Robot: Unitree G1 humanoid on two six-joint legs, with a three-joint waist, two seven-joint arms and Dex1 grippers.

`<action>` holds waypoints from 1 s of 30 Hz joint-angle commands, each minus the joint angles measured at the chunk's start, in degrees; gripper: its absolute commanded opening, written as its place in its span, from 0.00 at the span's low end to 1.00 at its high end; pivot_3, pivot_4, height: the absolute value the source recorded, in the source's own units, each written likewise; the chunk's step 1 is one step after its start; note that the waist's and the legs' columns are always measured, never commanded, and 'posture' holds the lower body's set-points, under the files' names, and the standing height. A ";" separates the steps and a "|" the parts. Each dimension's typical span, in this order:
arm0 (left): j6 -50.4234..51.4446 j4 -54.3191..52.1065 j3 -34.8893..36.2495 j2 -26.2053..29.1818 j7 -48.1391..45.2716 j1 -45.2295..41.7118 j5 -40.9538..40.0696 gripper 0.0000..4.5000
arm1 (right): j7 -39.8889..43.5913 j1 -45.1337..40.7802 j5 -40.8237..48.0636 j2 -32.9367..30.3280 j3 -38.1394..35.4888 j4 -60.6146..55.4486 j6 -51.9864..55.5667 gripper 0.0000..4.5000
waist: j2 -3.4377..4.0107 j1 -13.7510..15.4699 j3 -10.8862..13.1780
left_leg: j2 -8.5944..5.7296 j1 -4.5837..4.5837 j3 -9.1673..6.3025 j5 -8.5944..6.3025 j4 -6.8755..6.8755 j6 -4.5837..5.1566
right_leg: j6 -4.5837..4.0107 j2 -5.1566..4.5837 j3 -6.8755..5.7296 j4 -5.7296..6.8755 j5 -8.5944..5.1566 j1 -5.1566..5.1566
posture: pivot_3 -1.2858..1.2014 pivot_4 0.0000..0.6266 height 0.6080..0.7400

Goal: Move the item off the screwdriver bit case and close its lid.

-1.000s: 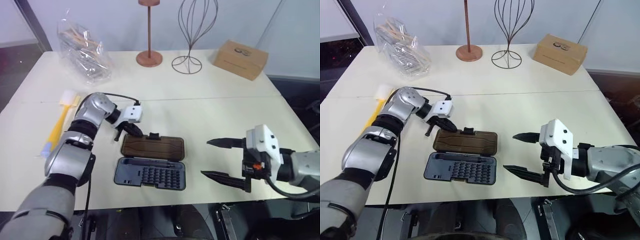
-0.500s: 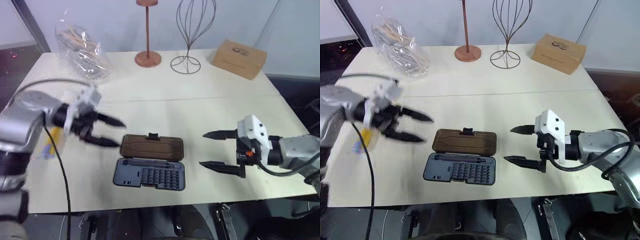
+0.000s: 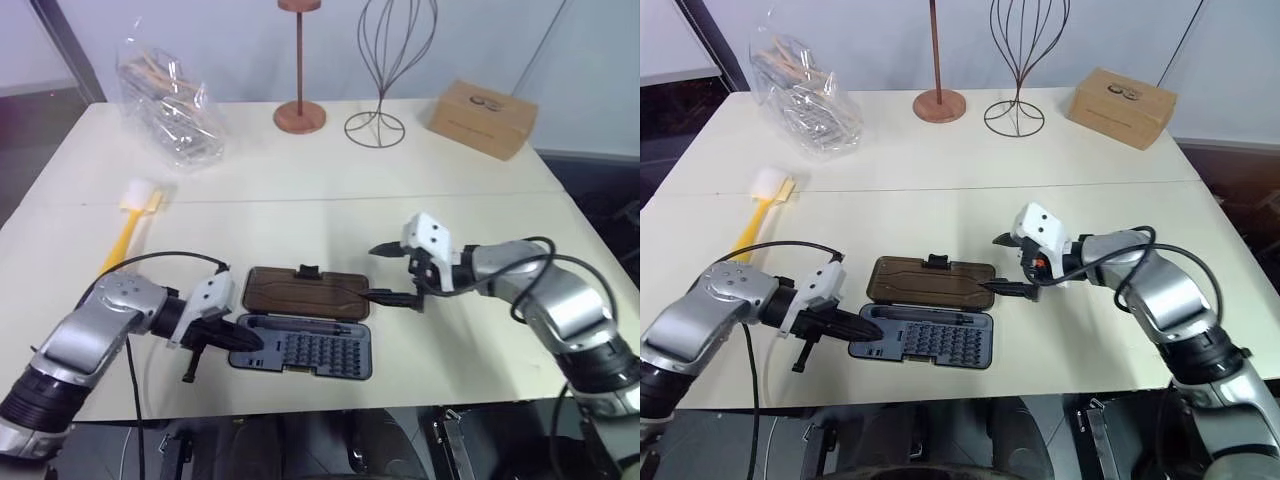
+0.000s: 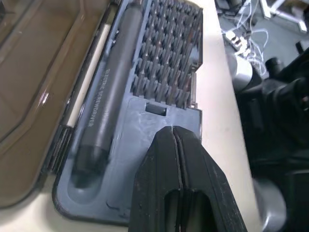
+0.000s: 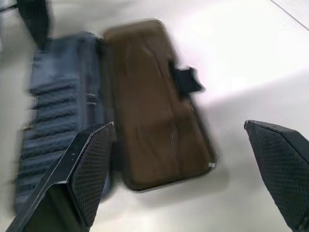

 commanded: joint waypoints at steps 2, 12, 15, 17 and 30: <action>-2.26 -0.79 -0.60 0.87 0.58 2.27 1.36 0.00 | -0.27 -3.80 -5.68 3.11 2.67 5.55 -2.84 1.00 | 0.01 0.02 0.01 | 0.01 0.00 0.00 0.00 -0.01 0.00 | 0.00 0.01 0.00 0.02 0.00 -0.02 | 0.52 0.24 0.98; -3.38 1.58 -1.27 -0.38 3.00 2.86 2.73 0.00 | 2.23 -7.39 -14.54 8.23 7.70 14.53 -9.13 0.82 | 0.07 0.10 -0.02 | 0.01 0.03 0.06 0.00 0.00 0.00 | 0.00 -0.01 0.02 0.02 0.00 0.00 | 0.52 0.24 0.98; -2.67 1.51 -1.37 -0.73 3.45 3.03 2.50 0.00 | 3.13 -8.46 -17.29 9.07 9.21 17.28 -10.78 0.51 | 0.08 0.12 -0.03 | 0.01 0.04 0.07 0.00 0.00 0.00 | 0.00 -0.01 0.02 0.03 0.00 0.00 | 0.52 0.24 0.98; -2.30 1.47 -1.35 -0.81 3.75 3.20 2.39 0.00 | 3.99 -8.82 -18.25 9.41 9.57 18.48 -11.65 0.38 | 0.08 0.18 -0.03 | 0.01 0.03 0.07 0.00 0.00 0.00 | 0.00 -0.02 0.02 0.03 0.00 0.00 | 0.52 0.24 0.98; -3.13 3.08 -1.77 -1.02 5.88 7.81 2.59 0.00 | 6.67 -9.47 -25.02 12.12 11.36 24.66 -20.10 0.01 | 0.28 -0.02 -0.24 | 0.01 0.20 0.07 0.00 -0.04 0.00 | -0.01 -0.01 0.02 0.03 0.00 0.14 | 0.52 0.24 0.98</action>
